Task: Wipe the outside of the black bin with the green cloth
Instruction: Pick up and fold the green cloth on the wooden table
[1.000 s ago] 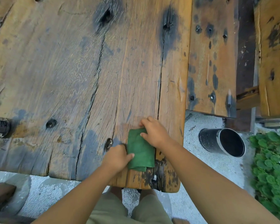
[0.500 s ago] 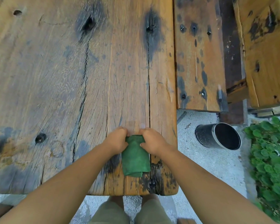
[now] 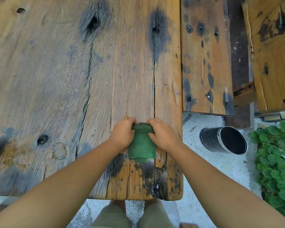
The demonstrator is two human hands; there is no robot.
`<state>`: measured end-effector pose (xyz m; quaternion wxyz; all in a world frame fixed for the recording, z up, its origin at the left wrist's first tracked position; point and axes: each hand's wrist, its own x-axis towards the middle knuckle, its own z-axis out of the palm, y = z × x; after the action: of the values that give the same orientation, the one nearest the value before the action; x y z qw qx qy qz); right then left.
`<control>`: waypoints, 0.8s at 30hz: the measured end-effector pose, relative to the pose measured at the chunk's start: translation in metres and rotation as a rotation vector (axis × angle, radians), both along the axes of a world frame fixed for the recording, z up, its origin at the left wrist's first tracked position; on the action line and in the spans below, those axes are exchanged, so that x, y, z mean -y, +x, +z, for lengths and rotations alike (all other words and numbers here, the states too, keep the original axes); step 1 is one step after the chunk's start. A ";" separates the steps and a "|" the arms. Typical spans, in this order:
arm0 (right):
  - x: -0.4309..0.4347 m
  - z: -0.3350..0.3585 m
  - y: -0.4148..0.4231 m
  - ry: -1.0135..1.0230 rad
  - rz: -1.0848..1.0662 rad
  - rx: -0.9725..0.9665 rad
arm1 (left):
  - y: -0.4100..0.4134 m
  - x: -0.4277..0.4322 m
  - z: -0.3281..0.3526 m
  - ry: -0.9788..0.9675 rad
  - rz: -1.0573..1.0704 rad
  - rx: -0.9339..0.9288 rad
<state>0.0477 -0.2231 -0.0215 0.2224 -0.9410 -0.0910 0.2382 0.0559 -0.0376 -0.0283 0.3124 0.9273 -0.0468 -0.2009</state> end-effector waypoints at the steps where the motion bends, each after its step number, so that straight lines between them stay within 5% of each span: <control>1: 0.001 0.000 -0.007 0.019 -0.009 0.012 | -0.008 -0.002 0.002 -0.034 0.023 0.004; 9: 0.003 -0.001 -0.068 0.206 -0.165 0.032 | -0.065 -0.013 0.011 -0.200 0.045 0.051; 24: -0.005 -0.022 -0.135 -0.056 0.024 0.158 | -0.122 -0.031 -0.007 0.042 -0.285 0.186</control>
<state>-0.0875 -0.2183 -0.0434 0.1852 -0.9616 -0.1127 0.1682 -0.0662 -0.0062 -0.0354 0.2555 0.9323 -0.2022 -0.1571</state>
